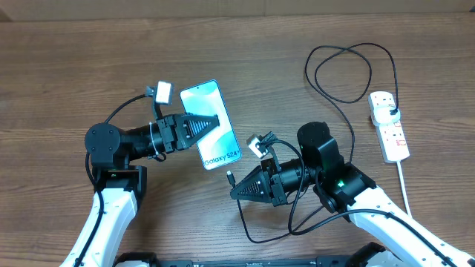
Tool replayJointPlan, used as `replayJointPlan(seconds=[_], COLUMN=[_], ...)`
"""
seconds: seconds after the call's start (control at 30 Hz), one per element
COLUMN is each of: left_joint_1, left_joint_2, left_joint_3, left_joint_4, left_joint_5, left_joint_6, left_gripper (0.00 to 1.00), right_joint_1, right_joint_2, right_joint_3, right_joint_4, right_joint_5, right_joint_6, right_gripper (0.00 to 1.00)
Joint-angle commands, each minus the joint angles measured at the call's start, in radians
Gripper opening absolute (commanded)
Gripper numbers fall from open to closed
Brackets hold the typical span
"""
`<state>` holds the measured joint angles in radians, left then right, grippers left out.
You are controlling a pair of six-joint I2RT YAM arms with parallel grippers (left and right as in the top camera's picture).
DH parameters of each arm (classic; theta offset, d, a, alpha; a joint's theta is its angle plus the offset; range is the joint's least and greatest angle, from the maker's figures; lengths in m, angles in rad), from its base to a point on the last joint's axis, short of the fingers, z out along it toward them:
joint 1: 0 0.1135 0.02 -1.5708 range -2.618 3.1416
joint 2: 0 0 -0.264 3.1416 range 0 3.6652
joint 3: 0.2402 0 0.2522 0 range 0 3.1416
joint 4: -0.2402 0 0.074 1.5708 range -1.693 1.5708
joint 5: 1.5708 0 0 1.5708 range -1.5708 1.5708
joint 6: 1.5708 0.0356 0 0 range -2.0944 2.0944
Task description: Plug charger to phone and switch on socket
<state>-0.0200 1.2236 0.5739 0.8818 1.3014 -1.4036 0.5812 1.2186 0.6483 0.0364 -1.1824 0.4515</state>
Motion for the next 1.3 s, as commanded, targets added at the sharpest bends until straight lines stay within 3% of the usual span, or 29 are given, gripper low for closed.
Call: replayJointPlan(seconds=[0.0,0.27,1.27], left_joint_1=[-0.007,-0.008,-0.051], left_joint_2=[-0.006,-0.006,-0.006], left_joint_3=[0.005,0.005,0.005], left_joint_4=[0.004,-0.116,-0.127], left_joint_5=[0.027,-0.002,-0.042], left_joint_6=[0.035,0.108,0.196], left_gripper=[0.04,0.04,0.04], right_joint_1=[-0.014,-0.014,-0.013], right_joint_2=[0.002,0.002,0.003], right_joint_3=[-0.005,0.0,0.001], right_joint_4=[0.008,0.008,0.0], right_joint_5=[0.01,0.023,0.013], right_joint_6=[-0.006,-0.002,0.039], right_gripper=[0.04,0.04,0.04])
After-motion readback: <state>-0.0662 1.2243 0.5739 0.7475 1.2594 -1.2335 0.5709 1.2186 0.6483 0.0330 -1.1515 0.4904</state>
